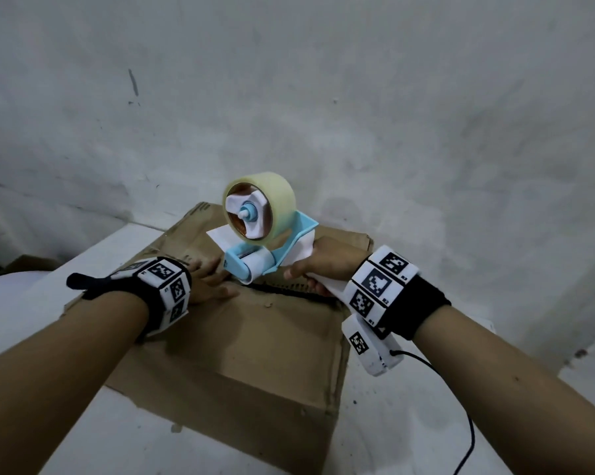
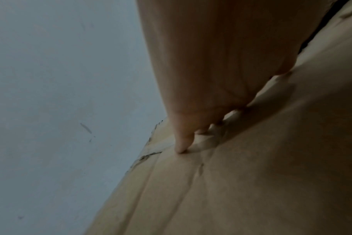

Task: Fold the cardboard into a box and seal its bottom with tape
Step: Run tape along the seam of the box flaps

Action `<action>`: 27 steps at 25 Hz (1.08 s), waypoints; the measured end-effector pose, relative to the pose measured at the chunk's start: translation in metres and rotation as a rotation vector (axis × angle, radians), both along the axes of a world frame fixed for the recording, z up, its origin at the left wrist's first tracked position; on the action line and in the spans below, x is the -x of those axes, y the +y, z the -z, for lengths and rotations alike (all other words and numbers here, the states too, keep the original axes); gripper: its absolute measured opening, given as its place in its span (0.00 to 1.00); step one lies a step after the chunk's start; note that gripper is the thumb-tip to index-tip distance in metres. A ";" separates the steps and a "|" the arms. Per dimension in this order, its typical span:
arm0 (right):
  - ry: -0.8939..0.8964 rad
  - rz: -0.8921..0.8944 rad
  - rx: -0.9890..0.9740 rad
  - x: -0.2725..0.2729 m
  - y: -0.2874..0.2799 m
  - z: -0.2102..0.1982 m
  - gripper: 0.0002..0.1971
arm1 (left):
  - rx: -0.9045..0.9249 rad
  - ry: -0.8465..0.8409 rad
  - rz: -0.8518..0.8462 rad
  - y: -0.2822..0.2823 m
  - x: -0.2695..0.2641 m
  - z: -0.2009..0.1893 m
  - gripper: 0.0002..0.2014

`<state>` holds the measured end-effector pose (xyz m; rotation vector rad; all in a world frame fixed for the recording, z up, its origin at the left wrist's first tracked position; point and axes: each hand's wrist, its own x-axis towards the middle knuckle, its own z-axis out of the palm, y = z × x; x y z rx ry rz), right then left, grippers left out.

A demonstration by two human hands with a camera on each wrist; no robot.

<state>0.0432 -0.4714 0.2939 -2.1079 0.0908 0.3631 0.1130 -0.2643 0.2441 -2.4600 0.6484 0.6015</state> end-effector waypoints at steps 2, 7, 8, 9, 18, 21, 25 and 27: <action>0.013 -0.016 0.003 0.003 -0.008 -0.003 0.11 | -0.010 -0.010 0.001 0.000 -0.005 0.004 0.26; 0.019 0.040 0.047 0.020 -0.055 -0.009 0.08 | -0.063 0.059 0.003 -0.003 -0.003 0.002 0.26; 0.013 0.071 0.040 0.028 -0.069 -0.009 0.09 | -0.026 0.069 -0.034 -0.004 -0.002 0.002 0.26; 0.006 0.103 0.045 0.036 -0.081 -0.009 0.10 | 0.011 0.083 -0.070 -0.003 -0.002 0.001 0.26; -0.117 0.131 0.082 0.074 -0.106 0.021 0.08 | 0.599 0.140 -0.382 -0.008 0.023 -0.043 0.25; -0.148 0.211 -0.027 0.080 -0.105 0.031 0.11 | 0.982 0.173 -0.428 -0.026 0.044 -0.066 0.20; -0.141 0.321 -0.149 0.084 -0.098 0.039 0.08 | 0.751 0.188 -0.339 -0.074 0.075 -0.061 0.18; -0.133 0.354 -0.140 0.084 -0.097 0.039 0.08 | 0.753 0.237 -0.314 -0.097 0.081 -0.047 0.20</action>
